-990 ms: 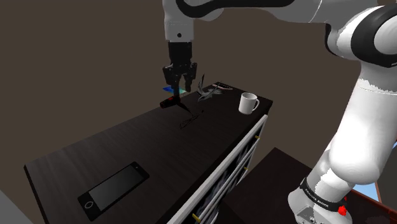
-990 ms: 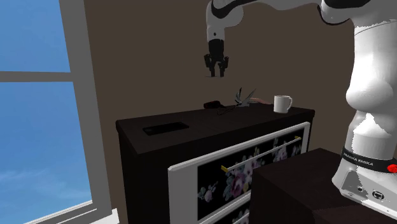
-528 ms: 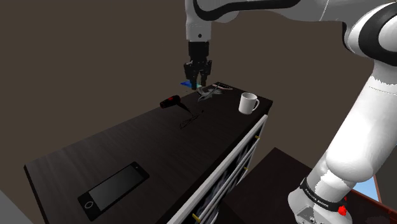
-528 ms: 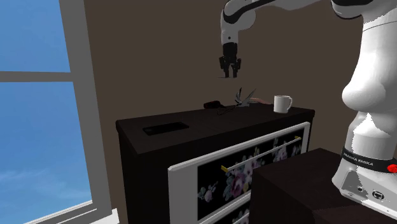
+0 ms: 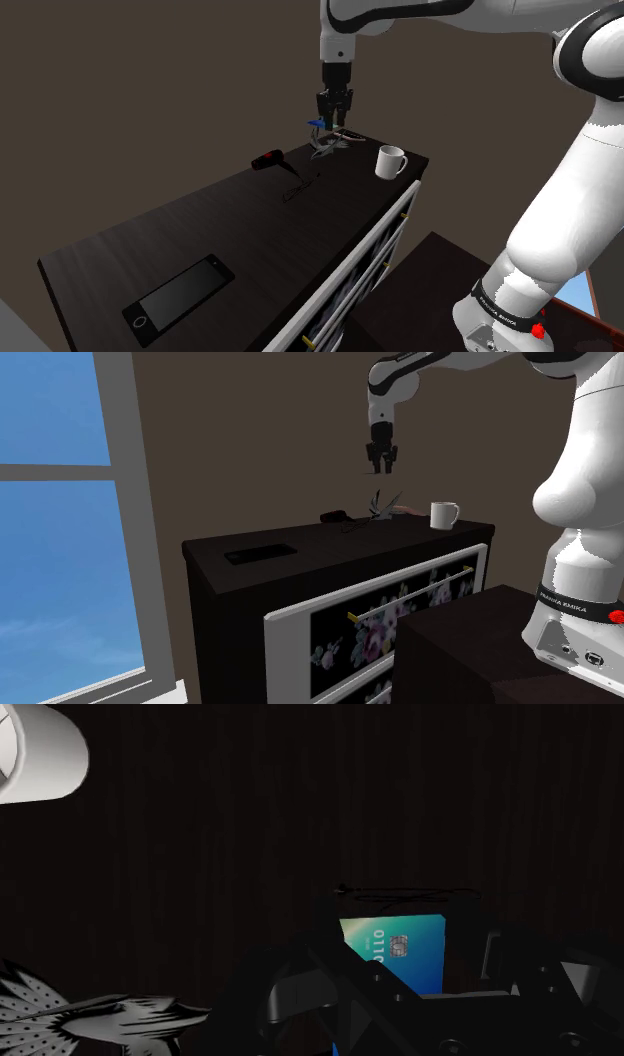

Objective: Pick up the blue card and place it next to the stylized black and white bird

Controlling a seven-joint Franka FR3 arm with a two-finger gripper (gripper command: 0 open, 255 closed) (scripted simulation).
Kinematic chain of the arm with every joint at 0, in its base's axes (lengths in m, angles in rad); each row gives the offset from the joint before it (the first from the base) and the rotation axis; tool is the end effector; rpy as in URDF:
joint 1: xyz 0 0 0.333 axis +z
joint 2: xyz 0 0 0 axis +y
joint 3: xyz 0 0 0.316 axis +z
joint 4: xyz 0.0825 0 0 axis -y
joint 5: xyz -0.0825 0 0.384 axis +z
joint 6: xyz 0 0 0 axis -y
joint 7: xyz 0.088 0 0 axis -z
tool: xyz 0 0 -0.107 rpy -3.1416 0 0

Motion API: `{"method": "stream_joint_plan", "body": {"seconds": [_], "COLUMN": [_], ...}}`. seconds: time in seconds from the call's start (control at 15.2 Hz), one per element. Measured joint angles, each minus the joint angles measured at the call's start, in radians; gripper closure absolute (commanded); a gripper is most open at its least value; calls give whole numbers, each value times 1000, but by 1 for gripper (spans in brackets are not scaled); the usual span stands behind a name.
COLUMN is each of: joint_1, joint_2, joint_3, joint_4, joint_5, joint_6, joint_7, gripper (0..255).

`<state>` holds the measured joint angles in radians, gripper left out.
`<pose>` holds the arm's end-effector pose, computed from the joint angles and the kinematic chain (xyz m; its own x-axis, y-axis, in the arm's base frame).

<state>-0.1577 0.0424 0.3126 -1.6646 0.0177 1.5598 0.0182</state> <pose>0.5519 0.0850 0.5572 0.9800 0.1365 -0.1452 0.1338 -0.9906 -0.0279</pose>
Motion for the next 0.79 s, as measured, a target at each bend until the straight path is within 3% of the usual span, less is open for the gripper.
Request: {"method": "stream_joint_plan", "body": {"seconds": [0.26,0.79], "joint_1": [-47,-53], "joint_2": [1,6], "joint_3": [-43,-50], "joint_4": [-2,-80], "joint_5": [-11,-15], "joint_6": [1,84], "joint_7": [-89,-104], "gripper": [255,255]}}
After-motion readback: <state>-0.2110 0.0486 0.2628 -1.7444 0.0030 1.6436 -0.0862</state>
